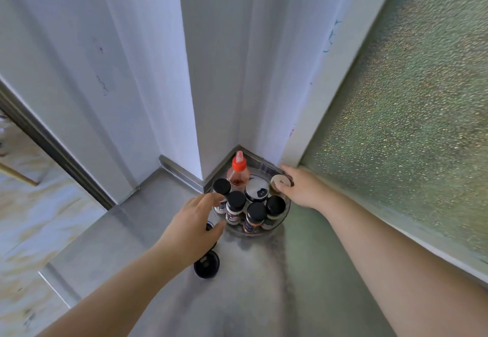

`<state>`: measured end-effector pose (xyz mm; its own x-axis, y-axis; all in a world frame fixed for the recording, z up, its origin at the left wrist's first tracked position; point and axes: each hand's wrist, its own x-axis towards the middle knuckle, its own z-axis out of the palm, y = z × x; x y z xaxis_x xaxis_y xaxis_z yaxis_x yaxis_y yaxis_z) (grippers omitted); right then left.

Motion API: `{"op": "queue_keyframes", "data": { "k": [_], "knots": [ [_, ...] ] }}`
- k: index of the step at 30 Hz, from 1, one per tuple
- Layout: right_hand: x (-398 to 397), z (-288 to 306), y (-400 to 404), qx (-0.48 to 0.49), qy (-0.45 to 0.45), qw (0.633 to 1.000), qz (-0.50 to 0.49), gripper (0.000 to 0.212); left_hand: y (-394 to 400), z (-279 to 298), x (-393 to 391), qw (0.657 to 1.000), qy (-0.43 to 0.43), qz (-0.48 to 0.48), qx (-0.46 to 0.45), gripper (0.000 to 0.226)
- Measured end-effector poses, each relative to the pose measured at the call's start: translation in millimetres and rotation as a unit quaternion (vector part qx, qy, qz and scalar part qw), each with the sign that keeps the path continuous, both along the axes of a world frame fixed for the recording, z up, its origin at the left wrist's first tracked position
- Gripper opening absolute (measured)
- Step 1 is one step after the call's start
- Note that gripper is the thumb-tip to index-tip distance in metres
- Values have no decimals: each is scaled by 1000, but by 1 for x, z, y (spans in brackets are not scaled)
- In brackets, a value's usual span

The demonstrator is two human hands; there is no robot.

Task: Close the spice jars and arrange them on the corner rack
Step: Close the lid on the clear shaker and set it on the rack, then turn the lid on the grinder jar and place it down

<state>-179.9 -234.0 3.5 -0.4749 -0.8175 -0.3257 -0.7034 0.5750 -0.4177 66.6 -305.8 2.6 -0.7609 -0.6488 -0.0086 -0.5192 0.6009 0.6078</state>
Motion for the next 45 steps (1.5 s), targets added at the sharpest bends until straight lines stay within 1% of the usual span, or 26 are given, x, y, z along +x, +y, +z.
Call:
{"op": "queue_keyframes", "data": {
  "k": [4, 6, 9, 12, 15, 18, 23, 26, 29, 32, 36, 40, 42, 43, 45],
  "knots": [
    [15, 33, 20, -95, -15, 995, -6, 53, 14, 11, -12, 999, 26, -32, -7, 41],
    [25, 48, 41, -124, -32, 992, -6, 50, 25, 18, -23, 998, 41, -56, -5, 41],
    [36, 62, 87, -151, -44, 987, -25, 49, 47, 26, -43, 994, 58, -95, -14, 40],
    [42, 62, 150, -169, -28, 983, -73, 47, 77, 29, -62, 987, 77, -138, -3, 37],
    [55, 48, 228, -150, -5, 980, -132, 48, 119, 22, -79, 976, 66, -206, 8, 37],
    [74, 32, 303, -113, -3, 975, -193, 48, 172, 10, -97, 957, 50, -283, 45, 39],
    [83, 32, 388, -97, 14, 955, -280, 44, 253, -4, -123, 921, 19, -378, 90, 44],
    [77, 30, 424, -92, 35, 942, -322, 44, 285, -12, -140, 913, 5, -397, 95, 43],
    [73, 22, 454, -78, 46, 933, -347, 46, 311, -21, -155, 908, -15, -405, 106, 48],
    [72, 12, 472, -58, 27, 929, -364, 49, 333, -31, -171, 905, -33, -405, 128, 55],
    [69, -6, 486, -75, 9, 921, -383, 59, 355, -48, -197, 903, -55, -391, 169, 65],
    [67, -17, 499, -102, 18, 915, -389, 47, 368, -67, -227, 892, -93, -391, 206, 75],
    [66, -19, 504, -106, 21, 915, -388, 45, 373, -74, -238, 882, -111, -396, 230, 71],
    [66, -21, 507, -108, 21, 914, -390, 44, 377, -77, -240, 878, -115, -397, 240, 64],
    [66, -22, 511, -113, 23, 912, -394, 43, 382, -81, -241, 875, -111, -404, 243, 41]
  ]
}}
